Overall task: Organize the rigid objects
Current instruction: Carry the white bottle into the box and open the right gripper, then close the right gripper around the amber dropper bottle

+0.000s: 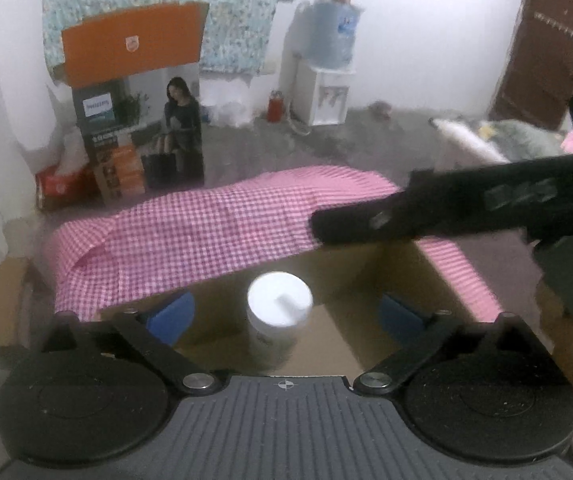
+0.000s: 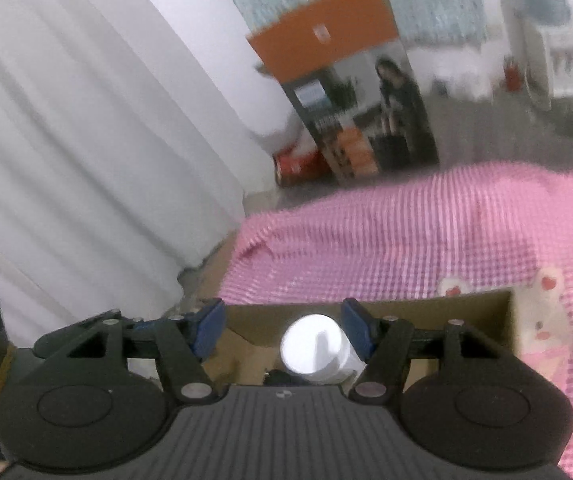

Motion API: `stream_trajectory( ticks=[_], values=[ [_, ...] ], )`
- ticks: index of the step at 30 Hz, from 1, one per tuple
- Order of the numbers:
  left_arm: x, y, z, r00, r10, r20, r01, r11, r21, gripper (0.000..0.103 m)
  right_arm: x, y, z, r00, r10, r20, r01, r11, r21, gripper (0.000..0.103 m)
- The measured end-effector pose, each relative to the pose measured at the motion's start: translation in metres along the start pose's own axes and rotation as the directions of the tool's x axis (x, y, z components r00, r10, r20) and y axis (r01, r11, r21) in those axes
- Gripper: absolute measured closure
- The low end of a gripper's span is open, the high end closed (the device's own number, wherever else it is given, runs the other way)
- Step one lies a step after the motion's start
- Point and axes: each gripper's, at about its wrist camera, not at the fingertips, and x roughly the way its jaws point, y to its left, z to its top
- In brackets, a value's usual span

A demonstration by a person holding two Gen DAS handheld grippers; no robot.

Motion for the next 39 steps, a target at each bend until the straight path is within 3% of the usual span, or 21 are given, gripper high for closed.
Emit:
stream_trajectory(
  ticks=[3, 8, 12, 15, 19, 22, 29, 33, 36, 39],
  values=[
    [-0.034, 0.007, -0.014, 0.997, -0.071, 0.037, 0.074, 0.995, -0.074, 0.0, -0.044, 0.017, -0.01, 0.996, 0.031, 0.08, -0.028, 0.999, -0.04, 0.028],
    [-0.079, 0.022, -0.041, 0.992, -0.121, 0.044, 0.127, 0.972, -0.199, 0.0, -0.112, 0.049, -0.038, 0.982, 0.056, 0.18, -0.033, 0.991, -0.13, 0.021],
    [-0.115, 0.025, -0.069, 0.992, -0.082, 0.091, 0.099, 0.974, -0.201, 0.0, -0.153, 0.079, -0.067, 0.97, 0.081, 0.229, -0.031, 0.977, -0.212, 0.0],
    [-0.136, 0.026, -0.094, 0.993, -0.034, 0.109, 0.055, 0.979, -0.195, 0.0, -0.17, 0.102, -0.09, 0.968, 0.06, 0.243, 0.012, 0.959, -0.282, 0.0],
    [-0.143, 0.029, -0.135, 0.996, 0.033, 0.088, -0.013, 0.976, -0.219, 0.0, -0.166, 0.121, -0.125, 0.98, -0.006, 0.199, 0.071, 0.945, -0.32, 0.0],
    [-0.138, 0.035, -0.168, 0.998, 0.02, 0.051, -0.006, 0.965, -0.261, 0.0, -0.152, 0.127, -0.147, 0.984, -0.074, 0.16, 0.124, 0.935, -0.331, 0.0],
    [-0.129, 0.045, -0.218, 0.995, 0.048, 0.082, -0.017, 0.941, -0.339, 0.0, -0.12, 0.127, -0.193, 0.969, -0.191, 0.158, 0.233, 0.923, -0.308, 0.0],
    [-0.125, 0.047, -0.236, 0.994, 0.041, 0.1, -0.003, 0.933, -0.361, 0.0, -0.112, 0.128, -0.216, 0.962, -0.212, 0.172, 0.259, 0.908, -0.328, 0.0],
    [-0.116, 0.043, -0.253, 0.99, 0.098, 0.1, -0.06, 0.941, -0.333, 0.0, -0.107, 0.13, -0.23, 0.956, -0.211, 0.203, 0.273, 0.891, -0.362, 0.0],
    [-0.101, 0.037, -0.262, 0.989, 0.137, 0.06, -0.117, 0.958, -0.262, 0.0, -0.102, 0.129, -0.238, 0.969, -0.15, 0.195, 0.215, 0.902, -0.374, 0.0]
  ],
)
